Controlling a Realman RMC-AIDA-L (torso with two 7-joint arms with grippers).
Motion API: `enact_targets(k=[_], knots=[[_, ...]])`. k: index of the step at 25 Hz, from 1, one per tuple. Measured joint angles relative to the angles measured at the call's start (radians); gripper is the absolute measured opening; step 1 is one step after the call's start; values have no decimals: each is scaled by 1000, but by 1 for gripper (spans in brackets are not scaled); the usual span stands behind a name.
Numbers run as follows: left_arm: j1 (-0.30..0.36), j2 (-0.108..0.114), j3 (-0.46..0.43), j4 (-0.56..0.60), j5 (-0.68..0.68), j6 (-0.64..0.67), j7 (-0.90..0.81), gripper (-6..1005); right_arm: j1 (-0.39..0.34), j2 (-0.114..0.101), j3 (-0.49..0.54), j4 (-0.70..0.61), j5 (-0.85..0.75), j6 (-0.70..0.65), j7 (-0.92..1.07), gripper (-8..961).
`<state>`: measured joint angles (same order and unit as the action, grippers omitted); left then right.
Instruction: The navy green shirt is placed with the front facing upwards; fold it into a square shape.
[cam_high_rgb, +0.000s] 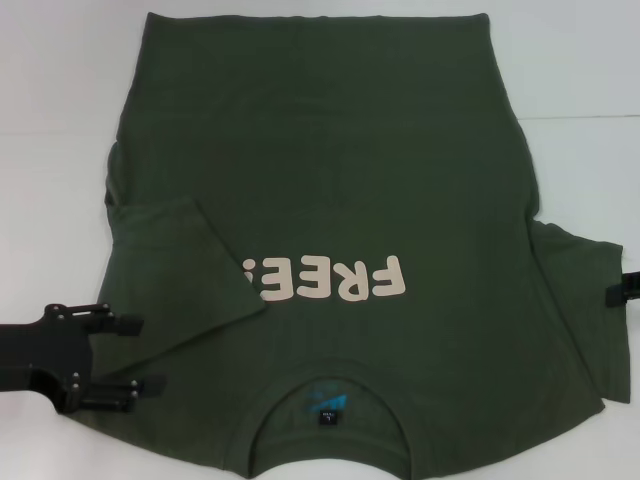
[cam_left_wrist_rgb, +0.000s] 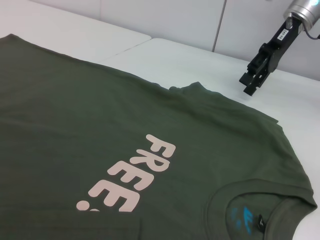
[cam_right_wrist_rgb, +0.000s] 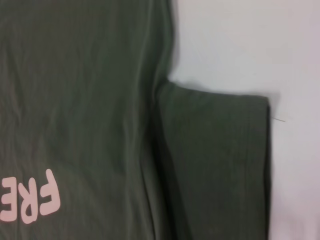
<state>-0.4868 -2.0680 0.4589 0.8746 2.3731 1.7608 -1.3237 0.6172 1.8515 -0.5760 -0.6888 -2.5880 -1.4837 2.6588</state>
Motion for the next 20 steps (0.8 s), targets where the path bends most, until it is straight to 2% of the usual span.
enact_targets(k=[5,20], knots=[[1,-3,0,2,0,0,1,848,9,9,-12,16,0,25,0,924],[-17,-4,1,1,-2,6,4,848,3,12,-38,55,0,70,-7,925]])
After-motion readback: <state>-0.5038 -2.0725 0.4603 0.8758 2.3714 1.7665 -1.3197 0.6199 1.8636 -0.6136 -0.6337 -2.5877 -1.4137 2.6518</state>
